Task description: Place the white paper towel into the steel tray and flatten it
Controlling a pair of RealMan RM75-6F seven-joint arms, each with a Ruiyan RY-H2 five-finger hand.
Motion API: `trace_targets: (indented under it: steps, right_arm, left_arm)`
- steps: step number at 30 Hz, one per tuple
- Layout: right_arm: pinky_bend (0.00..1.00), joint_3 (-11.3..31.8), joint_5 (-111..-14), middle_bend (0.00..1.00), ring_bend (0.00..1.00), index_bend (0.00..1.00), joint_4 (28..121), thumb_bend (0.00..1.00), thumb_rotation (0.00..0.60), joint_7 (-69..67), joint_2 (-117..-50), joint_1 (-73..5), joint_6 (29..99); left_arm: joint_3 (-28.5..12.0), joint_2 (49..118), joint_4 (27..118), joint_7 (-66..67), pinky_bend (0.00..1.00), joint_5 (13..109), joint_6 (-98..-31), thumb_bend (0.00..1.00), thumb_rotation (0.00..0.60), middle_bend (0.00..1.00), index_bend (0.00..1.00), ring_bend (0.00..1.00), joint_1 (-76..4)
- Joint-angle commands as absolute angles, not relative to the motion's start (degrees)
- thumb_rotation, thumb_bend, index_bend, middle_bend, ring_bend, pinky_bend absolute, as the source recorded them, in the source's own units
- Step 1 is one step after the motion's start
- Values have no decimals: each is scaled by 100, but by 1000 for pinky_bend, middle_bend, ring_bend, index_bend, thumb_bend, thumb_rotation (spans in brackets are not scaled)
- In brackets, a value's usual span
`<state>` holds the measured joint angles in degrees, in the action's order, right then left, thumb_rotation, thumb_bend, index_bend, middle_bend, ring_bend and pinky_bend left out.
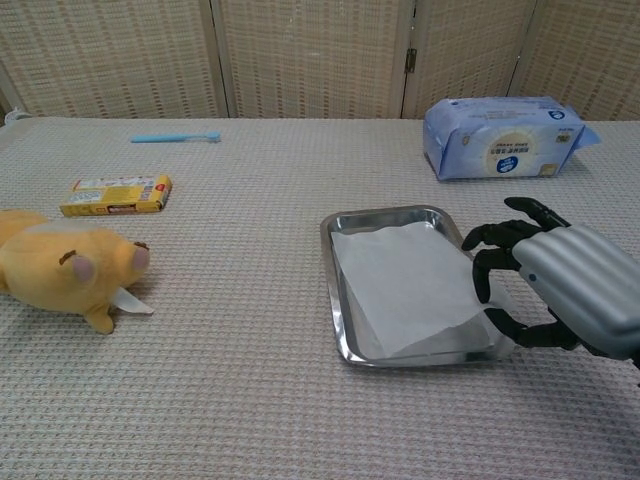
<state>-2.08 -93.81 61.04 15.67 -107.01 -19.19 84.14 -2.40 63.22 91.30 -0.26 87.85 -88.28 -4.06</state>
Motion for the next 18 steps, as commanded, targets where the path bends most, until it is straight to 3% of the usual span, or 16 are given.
trace_targets:
  steps: [1,18]
  right_arm:
    - [0,-171,-9356,283,235,654,6149,548,600,1667,-10786,-1908,8344]
    - [0,-42,-9331,282,230,654,6059,547,600,1798,-11004,-1920,8146]
  left_arm:
    - [-237,6312,9141,-40,0,8800,-8841,322,600,19,21,0,-401]
    - [-231,6284,9160,-88,0,8837,-8877,323,600,19,23,0,-384]
